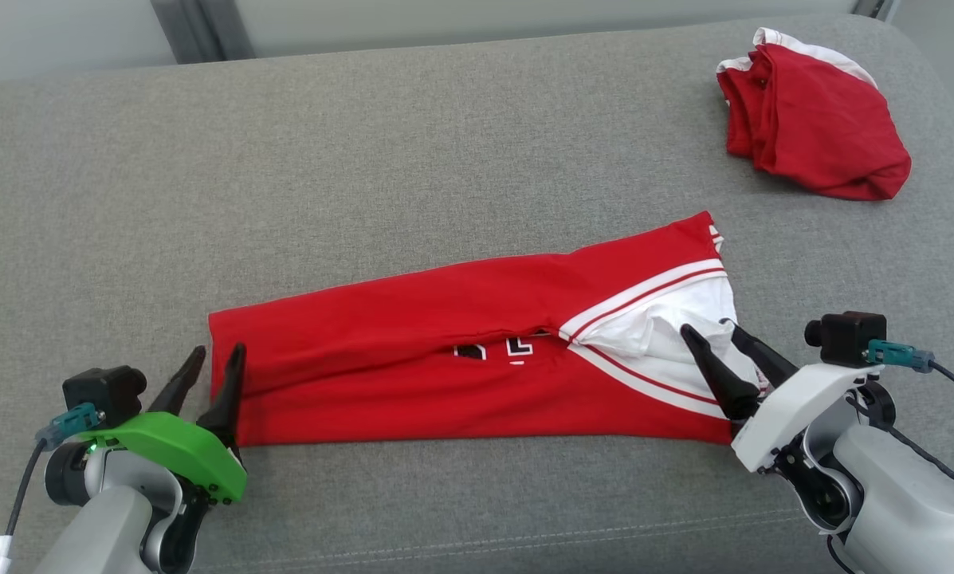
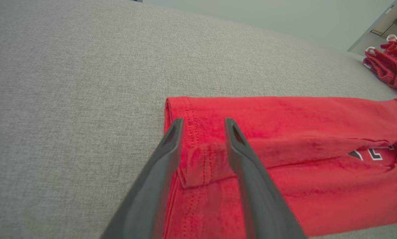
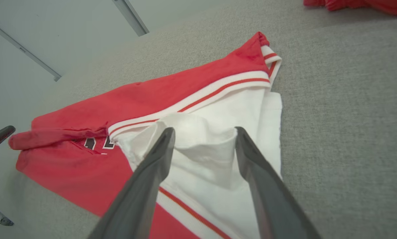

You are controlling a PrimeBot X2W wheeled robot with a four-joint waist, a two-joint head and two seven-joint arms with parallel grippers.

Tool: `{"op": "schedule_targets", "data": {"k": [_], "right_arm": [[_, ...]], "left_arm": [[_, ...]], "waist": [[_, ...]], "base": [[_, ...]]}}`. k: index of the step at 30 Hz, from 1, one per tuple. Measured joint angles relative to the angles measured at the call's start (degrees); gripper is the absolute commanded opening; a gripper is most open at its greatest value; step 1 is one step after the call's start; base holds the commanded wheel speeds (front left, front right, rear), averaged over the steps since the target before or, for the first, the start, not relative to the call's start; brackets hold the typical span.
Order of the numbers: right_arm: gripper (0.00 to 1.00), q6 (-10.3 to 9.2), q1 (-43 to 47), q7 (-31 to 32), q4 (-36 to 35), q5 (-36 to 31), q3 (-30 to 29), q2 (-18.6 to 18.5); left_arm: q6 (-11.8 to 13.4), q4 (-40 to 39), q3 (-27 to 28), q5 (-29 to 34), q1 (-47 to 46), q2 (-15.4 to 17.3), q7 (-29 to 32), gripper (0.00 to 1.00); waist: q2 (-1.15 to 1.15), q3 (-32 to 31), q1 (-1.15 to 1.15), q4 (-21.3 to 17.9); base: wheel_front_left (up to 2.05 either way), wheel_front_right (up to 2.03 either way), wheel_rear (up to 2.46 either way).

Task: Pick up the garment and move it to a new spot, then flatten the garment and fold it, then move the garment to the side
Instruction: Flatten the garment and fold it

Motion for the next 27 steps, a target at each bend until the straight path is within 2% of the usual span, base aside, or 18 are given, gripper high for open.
{"op": "schedule_targets", "data": {"k": [13, 22, 27], "right_arm": [[1.0, 0.0, 1.0, 0.1, 1.0, 0.9, 2.1, -2.3], [1.0, 0.0, 1.9, 0.3, 1.2, 0.5, 3.4, -4.9], [1.0, 0.0, 2.2, 0.3, -2.0, 0.8, 3.6, -5.4]], "left_arm": [[0.4, -1.0, 6.7, 0.1, 0.0, -0.1, 0.0, 1.0], [0.8, -1.9, 8.6, 0.6, 1.8, -0.9, 0.0, 1.0], [1.1, -2.7, 10.2, 0.8, 3.0, -2.0, 0.0, 1.0]], "waist": [[0.0, -0.6, 0.0, 0.3], [0.0, -1.3, 0.0, 0.2], [0.0, -2.0, 0.0, 0.0]], "base": [[0.0, 0.0, 0.0], [0.0, 0.0, 0.0], [0.0, 0.0, 0.0]]}}
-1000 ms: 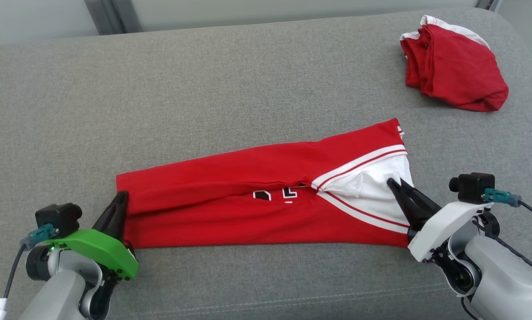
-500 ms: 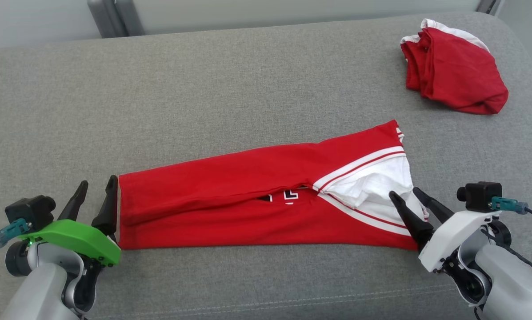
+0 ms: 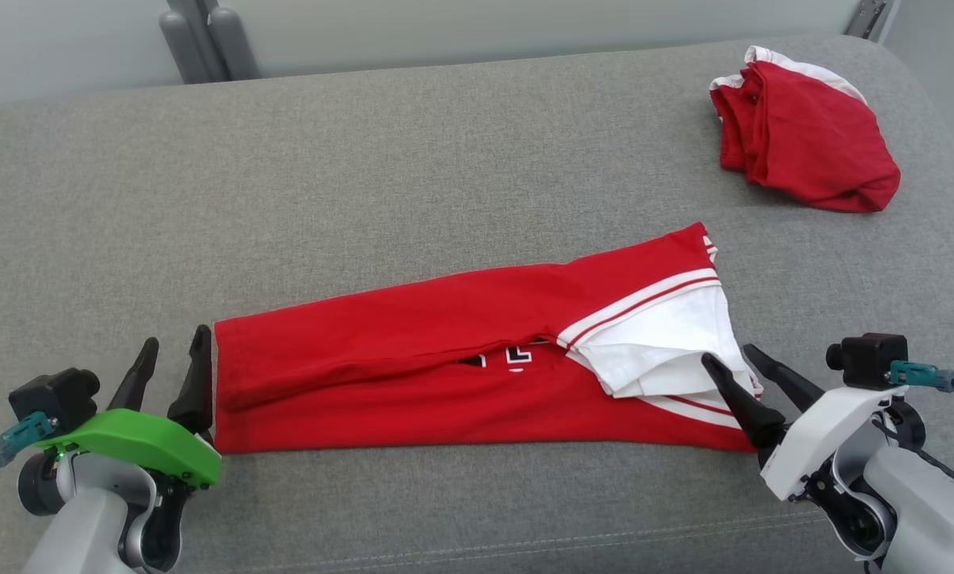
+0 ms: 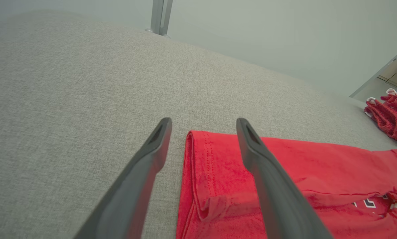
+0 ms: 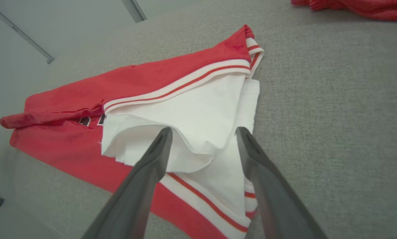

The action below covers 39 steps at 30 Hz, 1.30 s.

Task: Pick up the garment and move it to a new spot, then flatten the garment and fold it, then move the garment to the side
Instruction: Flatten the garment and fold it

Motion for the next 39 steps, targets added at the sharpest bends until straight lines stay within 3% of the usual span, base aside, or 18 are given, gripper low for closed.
{"op": "schedule_targets", "data": {"k": [8, 11, 18, 23, 27, 31, 35, 39], "right_arm": [[1.0, 0.0, 4.1, -0.1, -3.4, 3.1, -3.1, -2.0], [1.0, 0.0, 4.4, -0.1, -5.3, 3.7, -8.2, -2.3], [1.0, -0.01, 4.5, -0.3, -8.9, 4.4, -23.2, 1.7], [1.0, -2.9, 4.6, -0.3, -11.4, 0.4, -32.7, 4.5], [1.0, -4.76, 4.7, -0.3, -14.9, -5.7, -36.3, 7.1], [1.0, -6.52, 6.7, -0.5, -16.6, -10.9, -37.8, 8.2], [1.0, -7.77, 10.9, -0.5, -16.6, -11.3, -39.0, 12.5], [1.0, -8.23, 13.6, -0.5, -15.1, -10.8, -37.8, 14.6]], "left_arm": [[1.1, -3.0, 3.6, 2.4, 0.3, -0.7, 0.0, 1.0], [1.2, -4.3, 4.8, 3.0, 1.2, -1.0, 0.0, 1.0], [2.0, -8.6, 6.4, 6.9, 2.3, -1.7, 0.0, 1.0], [2.8, -13.2, 8.3, 10.3, 2.4, -2.8, 0.0, 1.0], [3.7, -16.1, 10.3, 13.1, 3.2, -3.4, 0.0, 1.0], [3.8, -17.2, 10.1, 14.8, 5.1, -5.1, 0.0, 1.0], [3.9, -17.8, 9.9, 16.5, 7.0, -6.3, 0.0, 1.0], [3.9, -18.3, 10.0, 17.1, 7.7, -7.2, 0.0, 1.0]], "waist": [[0.0, -0.8, 0.0, -0.1], [0.0, -1.0, 0.0, -0.3], [0.0, -1.8, 0.0, -1.5], [0.0, -2.0, 0.0, -2.2], [0.0, -1.9, 0.0, -3.0], [0.0, -1.7, 0.0, -3.2], [0.0, -1.5, 0.0, -3.2], [0.0, -1.3, 0.0, -3.2]], "base": [[0.0, 0.0, 0.0], [0.0, 0.0, 0.0], [0.0, 0.0, 0.0], [0.0, 0.0, 0.0], [0.0, 0.0, 0.0], [0.0, 0.0, 0.0], [0.0, 0.0, 0.0], [0.0, 0.0, 0.0]]}}
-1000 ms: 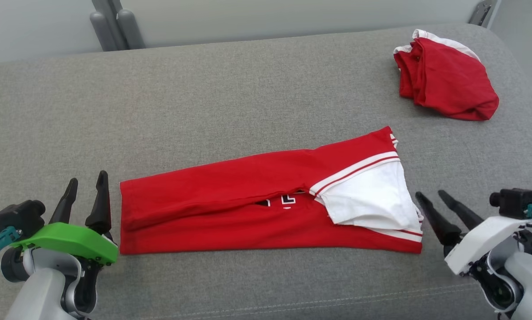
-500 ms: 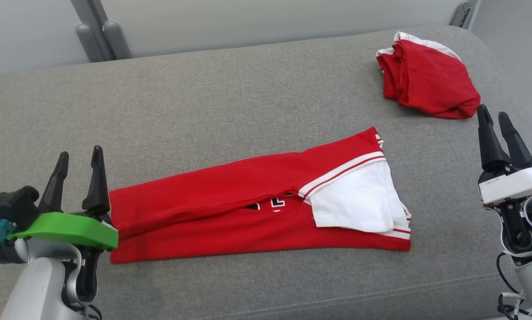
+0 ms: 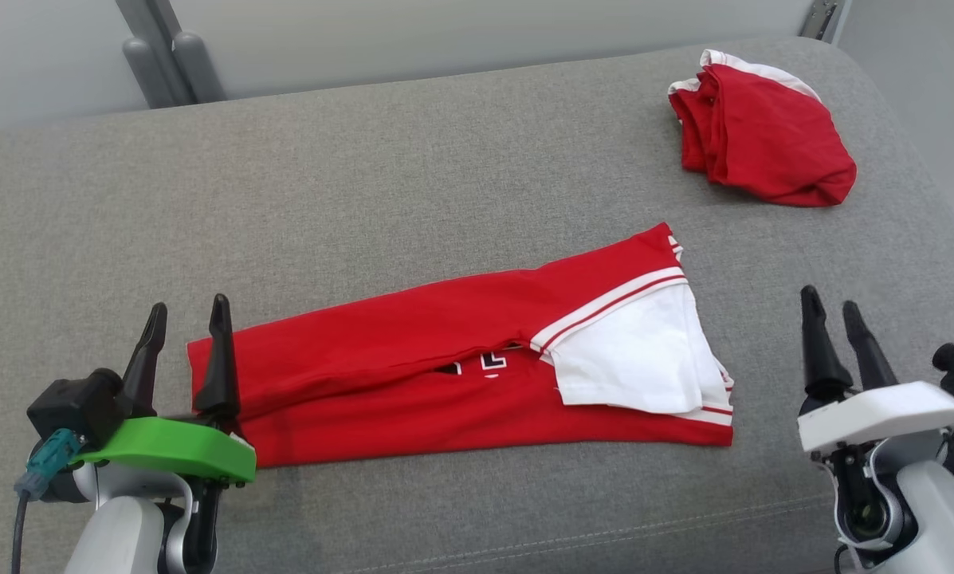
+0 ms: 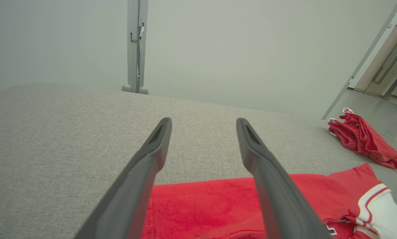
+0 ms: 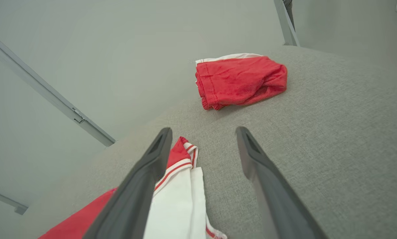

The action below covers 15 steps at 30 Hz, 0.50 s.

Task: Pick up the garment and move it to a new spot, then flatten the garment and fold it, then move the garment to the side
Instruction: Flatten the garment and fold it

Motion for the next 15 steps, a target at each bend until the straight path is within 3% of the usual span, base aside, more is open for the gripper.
{"op": "schedule_targets", "data": {"k": [15], "right_arm": [[1.0, 0.08, 5.7, 0.0, 6.6, 2.4, 4.2, 5.6]], "left_arm": [[-1.0, -0.8, 0.8, 2.4, 1.2, -1.9, 0.0, 1.0]], "waist": [[0.0, 0.5, 0.0, 1.1]], "base": [[0.0, 0.0, 0.0]]}}
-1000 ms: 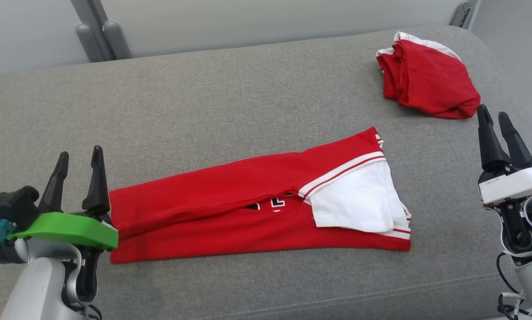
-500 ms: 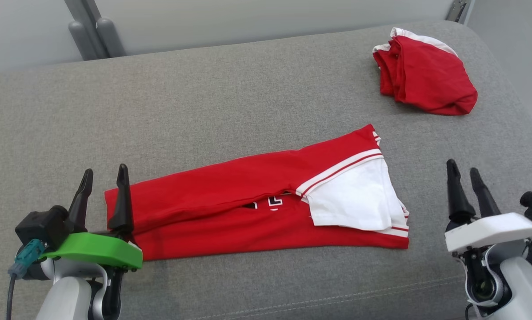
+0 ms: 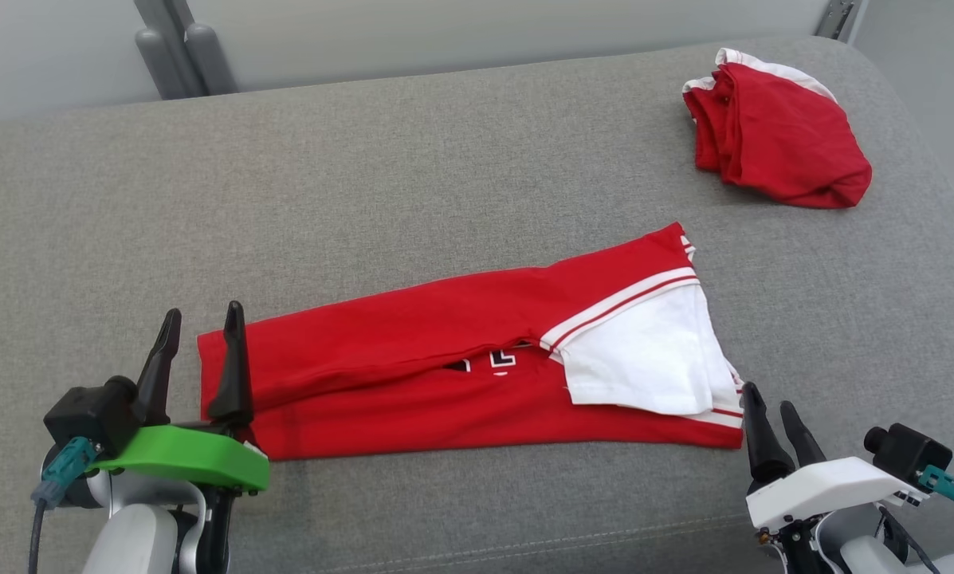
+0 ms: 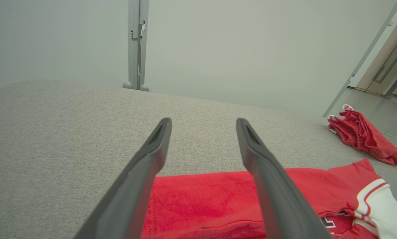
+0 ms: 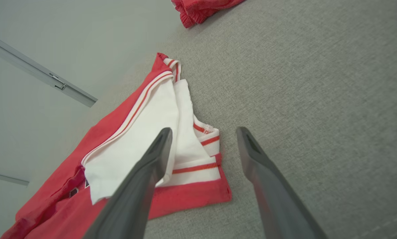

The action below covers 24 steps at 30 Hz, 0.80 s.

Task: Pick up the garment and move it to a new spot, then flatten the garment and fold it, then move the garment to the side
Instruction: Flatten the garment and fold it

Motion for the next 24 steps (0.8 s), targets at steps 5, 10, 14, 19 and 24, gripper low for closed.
{"op": "schedule_targets", "data": {"k": [5, 10, 14, 19, 24], "right_arm": [[1.0, 0.19, 0.0, 0.0, 0.8, 2.0, -0.7, 1.7], [1.0, 1.58, 0.0, 0.0, 2.0, 3.4, -1.5, 3.3], [1.0, 2.32, 0.0, 0.0, 3.3, 3.6, -2.1, 3.4], [1.0, 3.13, -0.1, 0.0, 4.5, 4.7, -2.7, 4.0], [1.0, 4.11, -0.3, 0.0, 5.9, 5.8, -3.2, 4.5]], "left_arm": [[-0.1, 0.1, 0.1, 0.1, 0.5, -0.2, 0.0, 1.0], [-0.5, 0.1, 0.8, 0.5, 0.8, -0.3, 0.0, 1.0], [-1.0, 0.2, 1.1, 1.0, 0.8, -0.4, 0.0, 1.0], [-1.3, 0.4, 1.5, 1.1, 0.8, -0.8, 0.0, 1.0], [-1.5, 0.6, 1.6, 1.2, 0.8, -1.3, 0.0, 1.0]], "waist": [[0.0, 0.2, 0.0, 0.4], [0.0, 0.5, 0.0, 0.8], [0.0, 0.6, 0.0, 1.1], [0.0, 0.7, 0.0, 1.4], [0.0, 0.7, 0.0, 1.8]], "base": [[0.0, 0.0, 0.0], [0.0, 0.0, 0.0], [0.0, 0.0, 0.0], [0.0, 0.0, 0.0], [0.0, 0.0, 0.0]]}}
